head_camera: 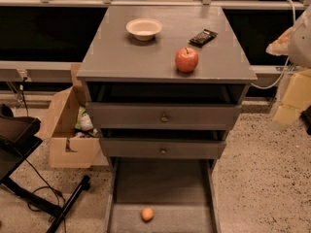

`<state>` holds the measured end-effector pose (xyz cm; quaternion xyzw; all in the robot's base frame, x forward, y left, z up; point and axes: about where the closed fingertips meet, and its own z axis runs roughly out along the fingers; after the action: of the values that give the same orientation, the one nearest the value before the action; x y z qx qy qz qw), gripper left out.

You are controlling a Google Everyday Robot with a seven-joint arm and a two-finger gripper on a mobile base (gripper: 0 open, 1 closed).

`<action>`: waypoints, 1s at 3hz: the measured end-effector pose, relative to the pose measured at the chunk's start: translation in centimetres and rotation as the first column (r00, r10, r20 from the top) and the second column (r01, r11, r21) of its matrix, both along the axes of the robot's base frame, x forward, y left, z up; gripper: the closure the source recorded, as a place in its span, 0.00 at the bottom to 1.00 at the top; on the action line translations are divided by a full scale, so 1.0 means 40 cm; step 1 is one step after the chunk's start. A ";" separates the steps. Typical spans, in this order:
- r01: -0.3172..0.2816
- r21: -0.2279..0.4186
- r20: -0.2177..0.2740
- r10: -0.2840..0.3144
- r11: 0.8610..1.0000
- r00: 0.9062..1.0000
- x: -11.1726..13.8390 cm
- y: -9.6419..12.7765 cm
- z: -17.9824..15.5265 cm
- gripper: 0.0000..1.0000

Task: Pick orange from bottom drawer and place on counter

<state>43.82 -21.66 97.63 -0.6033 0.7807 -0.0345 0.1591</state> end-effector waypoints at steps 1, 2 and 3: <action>0.000 0.000 0.000 0.000 1.000 1.000 0.000 0.000 0.000 0.00; 0.023 0.025 0.008 -0.023 0.999 1.000 0.007 0.022 -0.054 0.00; 0.089 0.058 0.014 -0.090 0.994 0.996 0.003 0.066 -0.168 0.00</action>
Offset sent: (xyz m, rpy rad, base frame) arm 0.0100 0.0290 -0.0801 0.0857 -0.0120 -0.0802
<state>43.92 -19.00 90.91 -0.5628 0.8062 -0.0242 0.1808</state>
